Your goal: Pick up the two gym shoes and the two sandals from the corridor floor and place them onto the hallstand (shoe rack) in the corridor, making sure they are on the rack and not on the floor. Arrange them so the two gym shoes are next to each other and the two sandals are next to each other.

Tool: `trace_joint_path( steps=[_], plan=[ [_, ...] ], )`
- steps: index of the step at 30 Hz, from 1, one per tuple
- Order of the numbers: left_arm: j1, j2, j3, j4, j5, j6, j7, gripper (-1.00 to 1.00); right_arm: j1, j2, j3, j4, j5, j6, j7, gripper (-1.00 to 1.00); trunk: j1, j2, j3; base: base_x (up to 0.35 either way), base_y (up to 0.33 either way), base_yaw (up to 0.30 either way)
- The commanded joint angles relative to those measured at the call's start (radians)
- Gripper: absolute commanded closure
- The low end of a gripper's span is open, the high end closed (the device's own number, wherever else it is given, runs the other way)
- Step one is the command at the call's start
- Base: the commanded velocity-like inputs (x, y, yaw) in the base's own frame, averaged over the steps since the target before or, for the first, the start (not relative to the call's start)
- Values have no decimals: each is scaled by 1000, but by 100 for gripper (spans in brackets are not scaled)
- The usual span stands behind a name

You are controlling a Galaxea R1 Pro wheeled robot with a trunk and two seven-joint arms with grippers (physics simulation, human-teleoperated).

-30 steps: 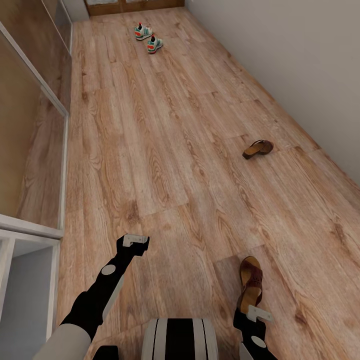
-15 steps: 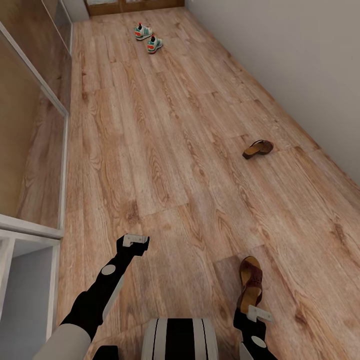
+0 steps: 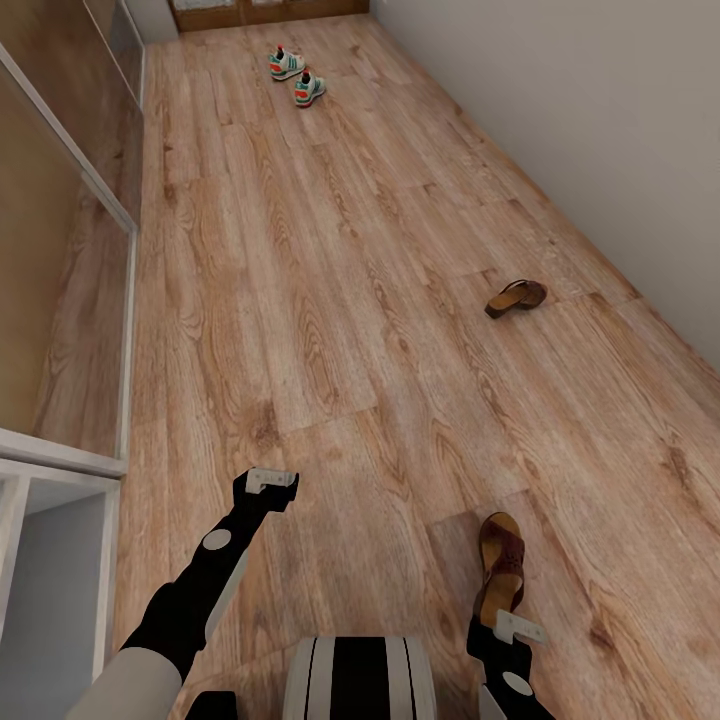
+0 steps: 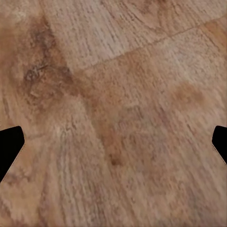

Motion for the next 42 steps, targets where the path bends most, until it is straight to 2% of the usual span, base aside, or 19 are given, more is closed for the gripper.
trace_joint_path(
  steps=[1,9,29,42],
  plan=[
    [0,0,0,-1,-1,3,-1,-100,0,1,-3,1,-9,-6,3,100,-1,0,3,0,0,0],
    [0,0,0,-1,0,3,-1,-100,0,1,-3,1,-9,-6,2,100,-4,2,37,0,0,-9],
    [0,-1,0,-2,0,6,1,-100,0,1,-4,-6,-8,-6,-2,100,-13,7,145,0,0,-81],
    [0,-13,3,-3,2,28,4,-100,0,-1,2,-18,5,-4,-1,100,-19,10,207,0,0,-37]
  ],
)
